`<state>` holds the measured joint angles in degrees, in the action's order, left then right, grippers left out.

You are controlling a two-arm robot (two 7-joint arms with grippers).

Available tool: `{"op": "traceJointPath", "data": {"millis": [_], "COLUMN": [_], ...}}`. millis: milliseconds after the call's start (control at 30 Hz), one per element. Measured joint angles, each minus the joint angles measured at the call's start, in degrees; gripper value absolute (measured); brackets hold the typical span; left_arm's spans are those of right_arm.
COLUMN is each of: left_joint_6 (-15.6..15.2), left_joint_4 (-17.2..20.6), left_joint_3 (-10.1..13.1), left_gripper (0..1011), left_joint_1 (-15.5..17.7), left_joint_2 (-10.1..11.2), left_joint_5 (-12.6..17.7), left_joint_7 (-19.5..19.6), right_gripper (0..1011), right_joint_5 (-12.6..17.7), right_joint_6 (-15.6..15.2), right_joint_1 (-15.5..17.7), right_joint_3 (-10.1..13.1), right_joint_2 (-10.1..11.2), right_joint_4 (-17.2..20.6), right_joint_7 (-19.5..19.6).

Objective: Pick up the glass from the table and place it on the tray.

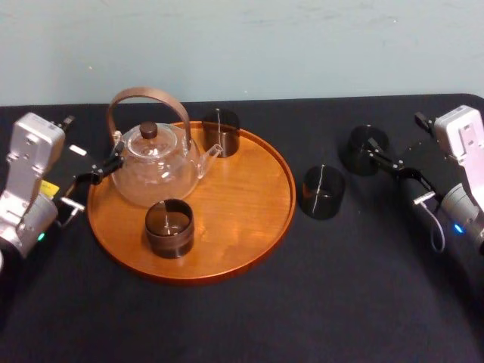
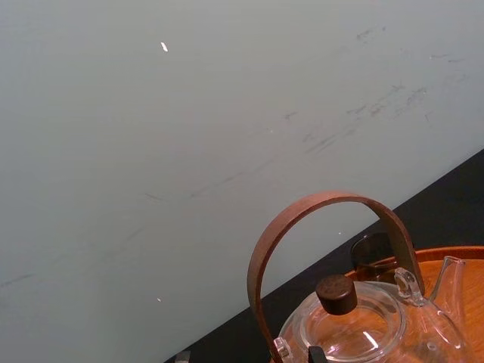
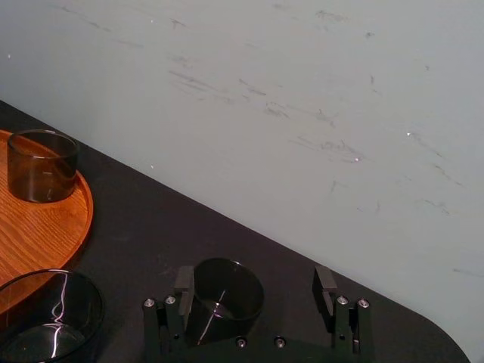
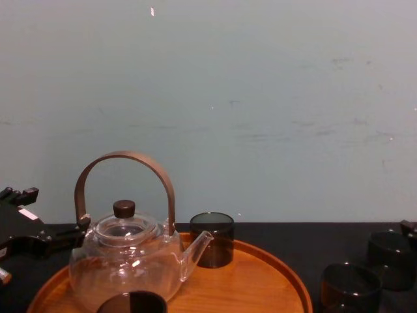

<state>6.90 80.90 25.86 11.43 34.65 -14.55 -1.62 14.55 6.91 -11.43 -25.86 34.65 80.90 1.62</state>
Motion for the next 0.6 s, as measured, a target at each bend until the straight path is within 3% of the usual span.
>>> {"op": "traceJointPath", "data": {"millis": [400,600], "left_joint_6": [0.0,0.0], "left_joint_4": [0.0,0.0], "left_joint_3": [0.0,0.0], "left_gripper": [1010,1009], "left_joint_1": [0.0,0.0], "left_joint_2": [0.0,0.0], "left_joint_5": [0.0,0.0], "left_joint_7": [0.0,0.0], "right_gripper": [1002,1002], "right_joint_5": [0.0,1.87], "right_joint_6": [0.0,0.06], "right_joint_1": [0.0,0.19], "right_joint_3": [0.0,1.34], "right_joint_2": [0.0,-0.36], "right_joint_4": [0.0,-0.44], "right_joint_7": [0.0,-2.99]}}
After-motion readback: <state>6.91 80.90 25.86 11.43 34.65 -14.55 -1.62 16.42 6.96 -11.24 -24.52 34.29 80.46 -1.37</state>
